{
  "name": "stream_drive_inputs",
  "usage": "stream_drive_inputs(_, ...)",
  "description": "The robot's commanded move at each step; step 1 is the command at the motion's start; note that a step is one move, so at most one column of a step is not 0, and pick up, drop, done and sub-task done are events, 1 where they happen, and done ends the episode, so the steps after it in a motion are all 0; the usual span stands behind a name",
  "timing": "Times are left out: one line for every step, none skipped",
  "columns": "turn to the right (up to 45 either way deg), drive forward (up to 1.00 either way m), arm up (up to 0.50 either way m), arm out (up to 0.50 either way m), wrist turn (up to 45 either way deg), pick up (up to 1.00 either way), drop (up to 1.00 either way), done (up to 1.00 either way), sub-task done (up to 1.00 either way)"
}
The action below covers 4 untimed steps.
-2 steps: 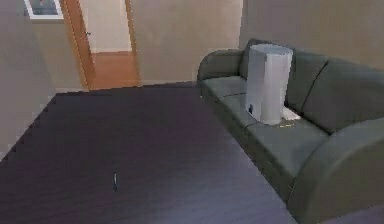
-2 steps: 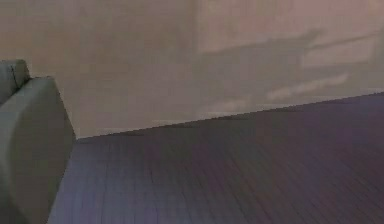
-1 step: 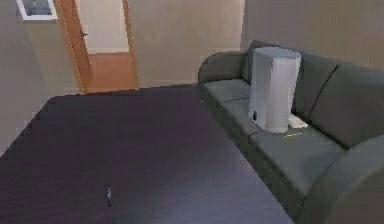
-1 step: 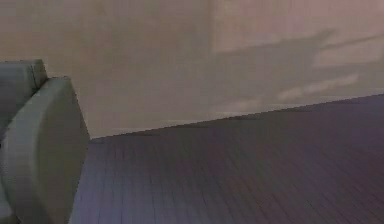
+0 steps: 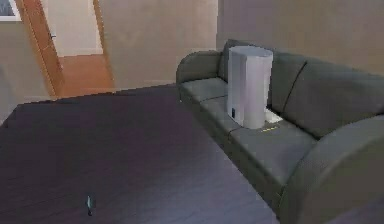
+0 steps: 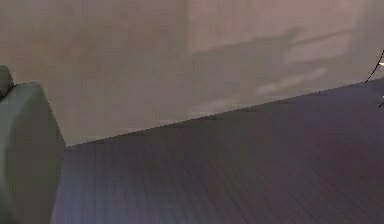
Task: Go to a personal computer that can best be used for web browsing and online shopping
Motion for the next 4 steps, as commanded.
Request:
stream_drive_inputs(0.0,1.00,0.00,0.00,0.0,0.00,0.00,0.00,0.00)
stream_drive_inputs(6.0,0.00,0.00,0.00,0.0,0.00,0.00,0.00,0.00)
stream_drive_inputs(0.0,0.15,0.00,0.00,0.0,0.00,0.00,0.00,0.00)
stream_drive_inputs(-42.0,0.00,0.00,0.00,0.0,0.00,0.00,0.00,0.00)
